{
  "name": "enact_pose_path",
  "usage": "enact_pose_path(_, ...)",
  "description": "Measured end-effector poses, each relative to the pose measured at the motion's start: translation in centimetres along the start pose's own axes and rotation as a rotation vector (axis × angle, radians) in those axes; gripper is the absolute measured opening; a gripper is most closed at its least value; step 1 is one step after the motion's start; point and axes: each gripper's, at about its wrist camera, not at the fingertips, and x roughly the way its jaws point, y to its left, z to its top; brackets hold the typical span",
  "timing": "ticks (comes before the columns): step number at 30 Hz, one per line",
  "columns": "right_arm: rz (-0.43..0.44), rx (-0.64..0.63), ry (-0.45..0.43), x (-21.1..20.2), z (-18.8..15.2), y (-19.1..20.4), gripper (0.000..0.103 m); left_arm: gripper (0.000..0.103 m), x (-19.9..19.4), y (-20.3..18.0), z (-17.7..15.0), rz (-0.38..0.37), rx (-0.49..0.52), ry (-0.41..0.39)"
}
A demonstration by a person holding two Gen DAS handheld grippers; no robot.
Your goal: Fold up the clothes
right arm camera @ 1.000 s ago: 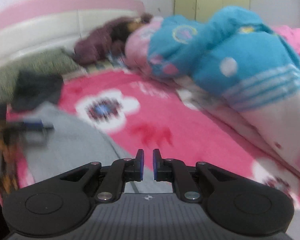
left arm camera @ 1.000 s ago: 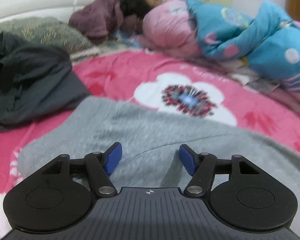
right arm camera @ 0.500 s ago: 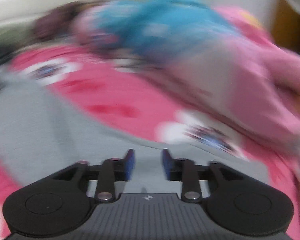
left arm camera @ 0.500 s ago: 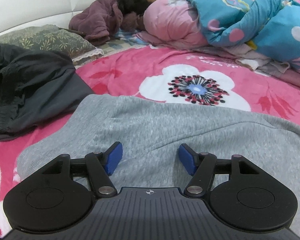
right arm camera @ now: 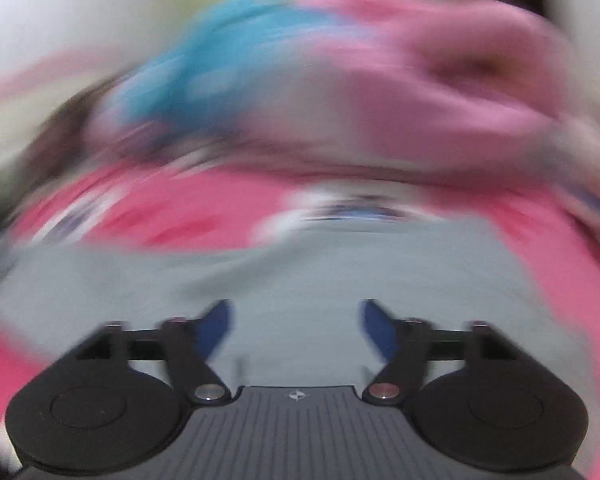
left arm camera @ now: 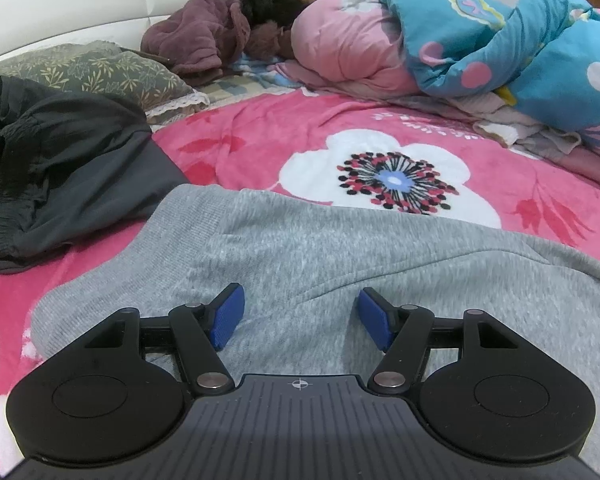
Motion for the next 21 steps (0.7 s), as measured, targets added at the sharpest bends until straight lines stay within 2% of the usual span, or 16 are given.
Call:
enact_pose_path(2,0.039,-0.216,0.048,1.5,0.1,4.1,0.099,0.065,0.0,0.0,0.0,-0.001,-0.004,0.000)
enact_pose_path(3,0.038,-0.290,0.078,2.6,0.0,5.6,0.100,0.065,0.0,0.1,0.0,-0.002,-0.004,-0.001)
enact_pose_path(5,0.059,-0.325,0.175,4.6,-0.3,6.6,0.099,0.065,0.0,0.1,0.0,-0.004,-0.005,-0.001)
enact_pose_path(6,0.070,-0.299,0.235,5.6,-0.5,6.5,0.097,0.065,0.0,0.2,0.0,-0.005,-0.006,-0.001)
enact_pose_path(7,0.071,-0.266,0.263,6.0,-0.6,6.3,0.081,0.065,0.0,0.2,0.0,-0.008,-0.009,0.000)
enact_pose_path(9,0.076,-0.204,0.315,6.5,-0.9,6.1,0.060,0.065,-0.1,0.3,0.0,-0.011,-0.018,0.001)
enact_pose_path(10,0.097,-0.221,0.308,5.7,-0.9,6.9,0.035,0.065,-0.1,0.3,0.0,-0.012,-0.021,0.002)
enact_pose_path(11,0.118,-0.237,0.301,4.8,-1.0,7.8,0.017,0.065,-0.1,0.3,0.1,-0.012,-0.024,0.002)
enact_pose_path(12,0.140,-0.253,0.294,4.0,-1.0,8.6,0.013,0.065,-0.1,0.3,0.1,-0.011,-0.026,0.002)
enact_pose_path(14,0.187,-0.285,0.281,2.3,-1.0,10.3,0.010,0.065,0.0,0.3,0.1,-0.009,-0.027,0.002)
enact_pose_path(16,0.333,-0.289,0.279,0.8,-1.6,12.7,0.010,0.065,0.0,0.2,0.0,-0.008,-0.026,0.001)
enact_pose_path(19,0.475,-0.283,0.308,0.2,-3.3,16.5,0.011,0.065,-0.1,0.2,0.0,-0.009,-0.025,0.000)
enact_pose_path(21,0.462,-0.315,0.333,0.9,-4.7,18.7,0.023,0.065,-0.1,0.3,-0.1,-0.009,-0.023,-0.001)
